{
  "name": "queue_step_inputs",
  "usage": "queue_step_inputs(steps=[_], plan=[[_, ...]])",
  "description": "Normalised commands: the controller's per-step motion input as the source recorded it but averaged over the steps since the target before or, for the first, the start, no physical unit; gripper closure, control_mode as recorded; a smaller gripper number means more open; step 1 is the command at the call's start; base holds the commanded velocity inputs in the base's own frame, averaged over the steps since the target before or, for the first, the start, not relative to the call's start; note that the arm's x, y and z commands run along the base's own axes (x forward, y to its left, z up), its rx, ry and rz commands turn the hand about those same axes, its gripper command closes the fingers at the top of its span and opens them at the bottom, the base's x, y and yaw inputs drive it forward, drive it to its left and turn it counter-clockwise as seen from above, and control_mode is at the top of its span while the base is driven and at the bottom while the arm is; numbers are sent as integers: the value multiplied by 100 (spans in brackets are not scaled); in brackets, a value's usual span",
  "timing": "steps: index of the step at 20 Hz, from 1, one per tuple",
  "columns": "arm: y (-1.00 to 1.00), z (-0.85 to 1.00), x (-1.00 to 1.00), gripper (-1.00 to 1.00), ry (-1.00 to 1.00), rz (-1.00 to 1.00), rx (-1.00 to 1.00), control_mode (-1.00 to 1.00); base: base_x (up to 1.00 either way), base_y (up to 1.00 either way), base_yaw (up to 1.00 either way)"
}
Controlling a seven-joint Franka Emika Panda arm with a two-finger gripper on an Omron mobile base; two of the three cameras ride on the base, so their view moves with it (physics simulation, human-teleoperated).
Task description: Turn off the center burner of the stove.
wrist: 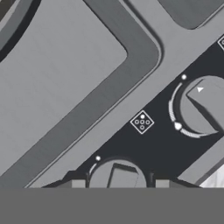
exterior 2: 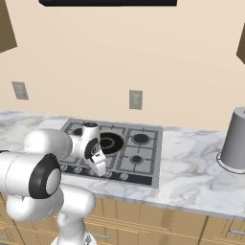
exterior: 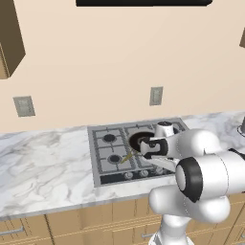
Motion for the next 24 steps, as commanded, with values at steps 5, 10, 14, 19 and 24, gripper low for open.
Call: queue_step_inputs(steps=[5, 10, 14, 19, 24], plan=[[0, -16, -17, 100, 0, -7, 0, -100, 0, 0, 0], [0, -11, -23, 100, 0, -18, 0, -100, 0, 0, 0], [1, -9, -18, 100, 0, -26, 0, -100, 0, 0, 0], [1, -2, -1, 100, 0, -30, 0, -100, 0, 0, 0], [4, -3, -6, 100, 0, -34, 0, -100, 0, 0, 0]])
